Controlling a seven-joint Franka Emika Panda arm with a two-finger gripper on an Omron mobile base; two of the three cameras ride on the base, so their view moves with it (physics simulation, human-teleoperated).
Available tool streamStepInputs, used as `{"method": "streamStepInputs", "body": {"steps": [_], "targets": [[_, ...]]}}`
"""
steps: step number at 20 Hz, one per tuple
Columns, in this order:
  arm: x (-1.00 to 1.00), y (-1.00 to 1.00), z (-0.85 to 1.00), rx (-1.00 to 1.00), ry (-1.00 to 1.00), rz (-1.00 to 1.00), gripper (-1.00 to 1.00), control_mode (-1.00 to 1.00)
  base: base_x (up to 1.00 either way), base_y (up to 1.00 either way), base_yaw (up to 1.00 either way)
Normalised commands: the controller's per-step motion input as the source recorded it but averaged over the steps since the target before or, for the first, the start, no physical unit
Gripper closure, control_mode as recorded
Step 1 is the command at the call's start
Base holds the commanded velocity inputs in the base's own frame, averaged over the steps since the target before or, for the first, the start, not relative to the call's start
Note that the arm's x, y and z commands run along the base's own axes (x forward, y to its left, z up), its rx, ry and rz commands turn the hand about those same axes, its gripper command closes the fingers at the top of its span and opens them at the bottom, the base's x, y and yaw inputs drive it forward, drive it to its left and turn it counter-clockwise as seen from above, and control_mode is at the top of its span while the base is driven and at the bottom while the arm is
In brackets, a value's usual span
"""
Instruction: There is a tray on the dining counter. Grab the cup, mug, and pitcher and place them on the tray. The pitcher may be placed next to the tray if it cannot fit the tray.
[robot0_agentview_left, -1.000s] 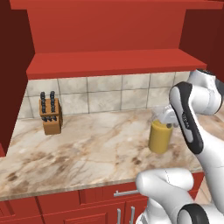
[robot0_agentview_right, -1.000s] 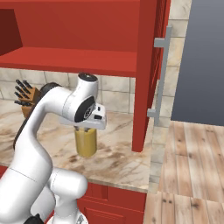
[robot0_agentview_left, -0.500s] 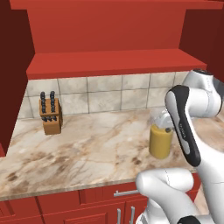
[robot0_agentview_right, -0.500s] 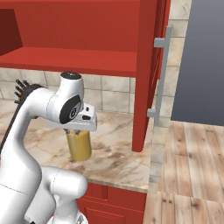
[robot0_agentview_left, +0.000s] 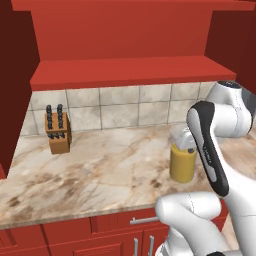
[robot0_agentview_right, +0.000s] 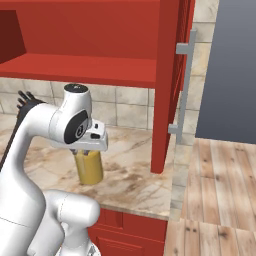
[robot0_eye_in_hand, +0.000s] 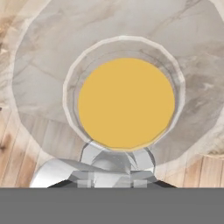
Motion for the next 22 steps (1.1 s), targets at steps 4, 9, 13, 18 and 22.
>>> {"method": "streamStepInputs", "body": {"steps": [4, 9, 13, 18, 22], "targets": [[0.0, 0.0, 0.0, 0.0, 0.0, 0.0, 1.0, 1.0, -0.85, 0.0, 0.01], [0.0, 0.0, 0.0, 0.0, 0.0, 0.0, 1.0, 1.0, -1.0, 0.0, 0.03], [0.0, 0.0, 0.0, 0.0, 0.0, 0.0, 1.0, 1.0, -1.0, 0.0, 0.09], [0.0, 0.0, 0.0, 0.0, 0.0, 0.0, 1.0, 1.0, -0.53, 0.0, 0.41], [0.0, 0.0, 0.0, 0.0, 0.0, 0.0, 1.0, 1.0, -0.2, 0.0, 0.77]]}}
